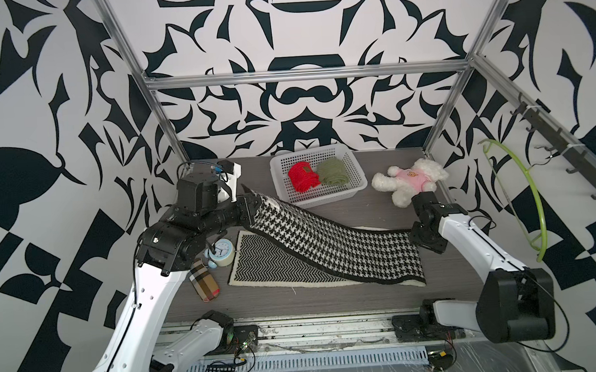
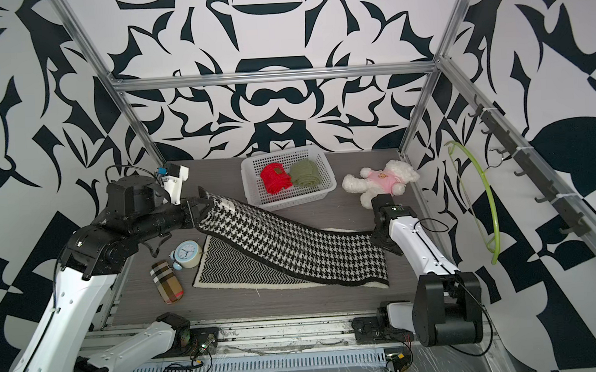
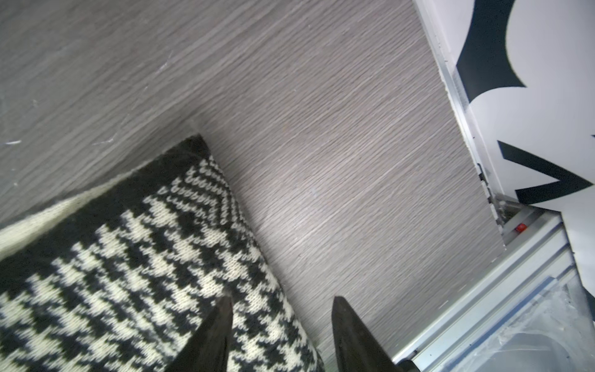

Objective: Roll up the scarf and place it into the basket
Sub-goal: Flatten out the scarf at the center of the board.

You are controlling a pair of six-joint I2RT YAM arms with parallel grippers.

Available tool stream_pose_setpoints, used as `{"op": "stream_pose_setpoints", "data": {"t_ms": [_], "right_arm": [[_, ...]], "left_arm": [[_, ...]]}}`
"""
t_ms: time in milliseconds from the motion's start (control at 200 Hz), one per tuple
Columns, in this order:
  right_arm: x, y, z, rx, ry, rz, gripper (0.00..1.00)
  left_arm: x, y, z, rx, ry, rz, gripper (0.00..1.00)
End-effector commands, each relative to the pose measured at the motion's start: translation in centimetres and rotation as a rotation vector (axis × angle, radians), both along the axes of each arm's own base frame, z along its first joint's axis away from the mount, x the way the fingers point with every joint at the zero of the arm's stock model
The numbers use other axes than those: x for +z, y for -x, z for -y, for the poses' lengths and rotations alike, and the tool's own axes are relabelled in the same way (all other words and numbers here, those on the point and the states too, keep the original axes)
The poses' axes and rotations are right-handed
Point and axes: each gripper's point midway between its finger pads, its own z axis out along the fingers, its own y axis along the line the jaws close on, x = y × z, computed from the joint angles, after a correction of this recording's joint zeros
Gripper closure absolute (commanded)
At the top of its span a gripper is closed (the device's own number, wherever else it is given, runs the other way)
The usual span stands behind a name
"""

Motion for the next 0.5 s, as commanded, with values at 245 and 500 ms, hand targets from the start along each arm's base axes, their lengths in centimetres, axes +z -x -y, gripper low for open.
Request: {"op": "stream_pose_setpoints", "data": {"t_ms": [245, 500], "right_arm": [[-2.7, 0.0, -2.3, 0.017, -0.140, -0.055, 0.48], [-1.2, -0.4, -6.5, 0.060, -0.219, 0.060, 0.54]], "left_arm": [[-7.5, -2.3, -2.1, 0.056, -0.063, -0.157, 1.00], [-9.6, -3.5, -2.6, 0.062, -0.049, -0.188, 1.00]]}}
